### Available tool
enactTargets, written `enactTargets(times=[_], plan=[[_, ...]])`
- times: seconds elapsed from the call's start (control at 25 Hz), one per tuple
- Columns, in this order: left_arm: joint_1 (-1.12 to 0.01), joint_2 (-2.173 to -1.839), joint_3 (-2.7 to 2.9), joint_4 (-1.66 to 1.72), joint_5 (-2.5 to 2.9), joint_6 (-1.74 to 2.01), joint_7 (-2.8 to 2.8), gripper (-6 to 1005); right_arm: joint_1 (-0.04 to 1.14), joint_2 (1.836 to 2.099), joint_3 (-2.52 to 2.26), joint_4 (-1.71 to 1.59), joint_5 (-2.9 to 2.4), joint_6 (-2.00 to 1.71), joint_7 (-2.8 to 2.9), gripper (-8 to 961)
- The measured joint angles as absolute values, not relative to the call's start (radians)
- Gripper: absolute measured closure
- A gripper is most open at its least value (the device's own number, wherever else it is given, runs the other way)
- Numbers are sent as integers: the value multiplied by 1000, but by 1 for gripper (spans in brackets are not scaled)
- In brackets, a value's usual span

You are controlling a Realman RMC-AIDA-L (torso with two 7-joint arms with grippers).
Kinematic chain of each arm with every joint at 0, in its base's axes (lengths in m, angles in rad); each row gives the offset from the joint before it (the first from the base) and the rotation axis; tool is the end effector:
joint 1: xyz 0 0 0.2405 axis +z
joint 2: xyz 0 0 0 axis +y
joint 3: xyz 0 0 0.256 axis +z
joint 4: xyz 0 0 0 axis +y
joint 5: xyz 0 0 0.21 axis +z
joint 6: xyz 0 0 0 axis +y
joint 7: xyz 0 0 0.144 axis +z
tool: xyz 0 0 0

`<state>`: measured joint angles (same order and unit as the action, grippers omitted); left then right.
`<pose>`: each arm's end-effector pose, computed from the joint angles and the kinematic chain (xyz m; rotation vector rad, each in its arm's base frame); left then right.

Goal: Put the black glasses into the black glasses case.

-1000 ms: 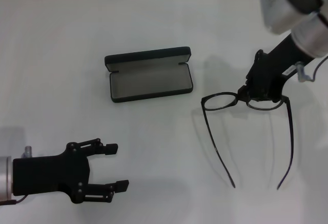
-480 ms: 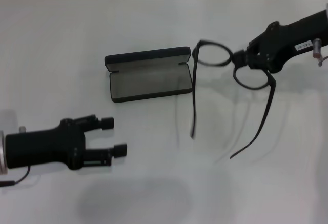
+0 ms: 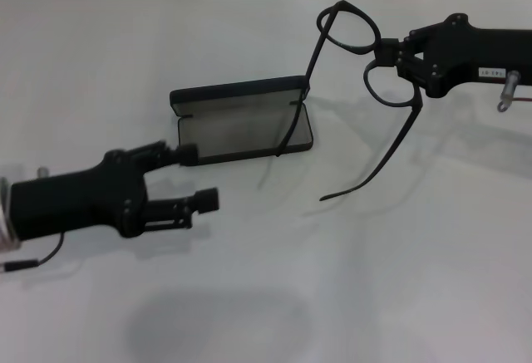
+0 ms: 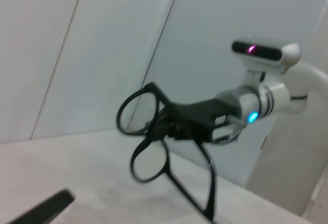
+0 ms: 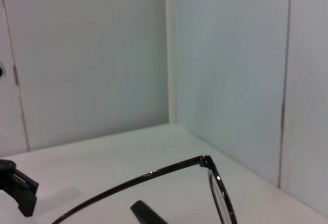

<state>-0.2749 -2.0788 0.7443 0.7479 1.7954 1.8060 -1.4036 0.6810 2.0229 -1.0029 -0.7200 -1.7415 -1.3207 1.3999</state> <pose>-0.2869 0.2536 0.0244 -2.6738 -0.7275 -0.9972 0.1828 0.3997 0.0066 -2.7006 0.2729 0.6515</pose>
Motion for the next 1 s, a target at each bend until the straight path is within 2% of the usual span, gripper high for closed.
enactTargets(times=[0.32, 0.56, 0.8, 1.0], plan=[[-380, -2085, 748, 676, 1764, 1816, -1373, 227, 668, 2026, -1014, -584, -1622, -1303, 1258, 901], [-412, -2085, 756, 655, 1741, 1846, -1241, 232, 667, 2022, -1019, -572, -1619, -1341, 1252, 901], [-474, -2077, 783, 643, 1737, 1937, -1189, 468, 663, 2020, -1023, -570, -1624, -1397, 1252, 901], [-507, -2080, 810, 642, 1732, 1950, -1171, 711, 646, 2018, -1022, -568, -1621, -1455, 1252, 902]])
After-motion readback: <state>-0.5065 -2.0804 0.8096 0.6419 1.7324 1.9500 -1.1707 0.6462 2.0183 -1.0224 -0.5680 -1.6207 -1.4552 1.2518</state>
